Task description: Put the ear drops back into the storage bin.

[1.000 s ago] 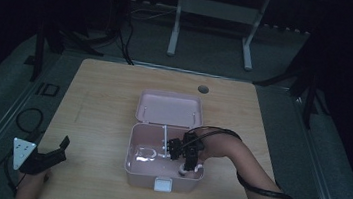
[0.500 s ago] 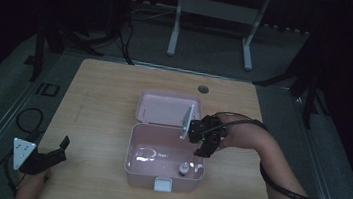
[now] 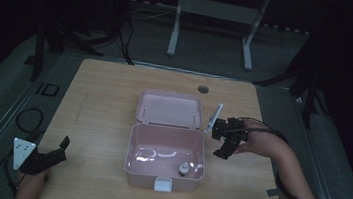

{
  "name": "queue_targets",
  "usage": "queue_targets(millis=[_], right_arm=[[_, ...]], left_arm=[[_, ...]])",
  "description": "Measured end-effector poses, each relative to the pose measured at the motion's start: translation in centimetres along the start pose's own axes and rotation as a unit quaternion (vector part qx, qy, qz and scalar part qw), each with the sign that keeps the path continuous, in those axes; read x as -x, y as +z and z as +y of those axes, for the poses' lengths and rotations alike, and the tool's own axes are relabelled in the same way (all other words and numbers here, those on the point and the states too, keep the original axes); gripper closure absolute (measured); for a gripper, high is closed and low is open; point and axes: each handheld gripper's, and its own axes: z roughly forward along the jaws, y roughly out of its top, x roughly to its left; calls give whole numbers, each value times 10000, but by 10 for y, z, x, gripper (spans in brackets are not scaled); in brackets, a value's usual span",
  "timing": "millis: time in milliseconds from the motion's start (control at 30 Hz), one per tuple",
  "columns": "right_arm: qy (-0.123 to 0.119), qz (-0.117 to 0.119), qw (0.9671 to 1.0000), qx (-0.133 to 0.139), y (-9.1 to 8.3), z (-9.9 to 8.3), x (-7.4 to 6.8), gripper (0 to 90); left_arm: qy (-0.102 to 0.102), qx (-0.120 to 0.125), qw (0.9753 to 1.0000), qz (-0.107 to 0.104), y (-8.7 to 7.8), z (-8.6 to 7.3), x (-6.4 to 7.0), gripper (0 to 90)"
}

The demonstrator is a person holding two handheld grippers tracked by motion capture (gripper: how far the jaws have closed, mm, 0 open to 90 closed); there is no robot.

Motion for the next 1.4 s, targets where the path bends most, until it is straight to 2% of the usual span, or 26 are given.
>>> queue_targets(millis=[67,100,167,233,267,333,367,400,433,467,500,533,667,767,900,933,967,1033,1167,1200,1233,1267,1300,1333,1367,1400], right_arm=[[109,-4,9999,-25,6,-4,1,281],[319,-1,9995,10,19,-12,4,210],[485,24,9988,79,29,-19,5,169],[528,21,9985,143,34,-23,5,138],[773,30,9964,357,44,-31,6,138],[1003,-60,9937,504,51,-36,7,137],[1003,-60,9937,504,51,-36,7,137],[1105,-120,9920,592,55,-40,7,137],[1361,-220,9871,813,63,-48,8,132],[1361,-220,9871,813,63,-48,8,132],[1593,-239,9822,967,70,-56,9,116],[1692,-244,9802,1003,73,-59,9,116],[1991,-296,9732,1113,89,-75,6,109],[2105,-572,9673,1294,97,-87,4,109],[2421,-933,9512,1674,104,-103,2,109],[2421,-933,9512,1674,104,-103,2,109],[2614,-1093,9416,1819,108,-111,0,109],[2779,-1157,9330,1970,111,-116,-2,109],[3030,-1306,9197,2126,121,-123,-7,110],[3030,-1306,9197,2126,121,-123,-7,110],[3228,-1500,9072,2243,125,-126,-11,109],[3228,-1500,9072,2243,125,-126,-11,109],[3414,-1641,8937,2406,128,-129,-13,109],[3414,-1641,8937,2406,128,-129,-13,109],[3596,-1709,8803,2579,130,-132,-15,109],[3661,-1714,8760,2632,131,-133,-16,110]], left_arm=[[2,2,10000,-2,0,0,0,4],[1,3,10000,1,0,0,0,4],[6,10,10000,2,0,0,0,4],[2,8,10000,-3,0,0,0,4],[-1,17,10000,-5,0,0,0,4],[2,11,10000,-5,0,0,0,5],[-4,14,10000,-7,0,0,0,5],[-6,14,10000,-13,0,0,0,4],[-7,14,10000,-13,0,0,0,4],[-9,14,10000,-14,0,0,0,4],[-8,14,10000,-15,0,0,0,4],[-7,15,10000,-15,0,0,0,4],[-8,15,10000,-16,0,0,0,4],[2,11,10000,-11,0,0,0,4],[4,10,10000,-14,0,0,0,4],[4,10,10000,-14,0,0,0,4],[3,11,10000,-15,0,0,0,4],[-6,13,10000,-14,0,0,0,4],[-8,15,10000,-20,0,0,0,5],[-8,15,10000,-20,0,0,0,4],[-11,14,10000,-22,0,0,0,5],[-11,14,10000,-22,0,0,0,5],[-9,14,10000,-20,0,0,0,4],[-9,14,10000,-20,0,0,0,4],[-12,16,10000,-21,0,0,0,5],[-12,16,10000,-21,0,0,0,4]])
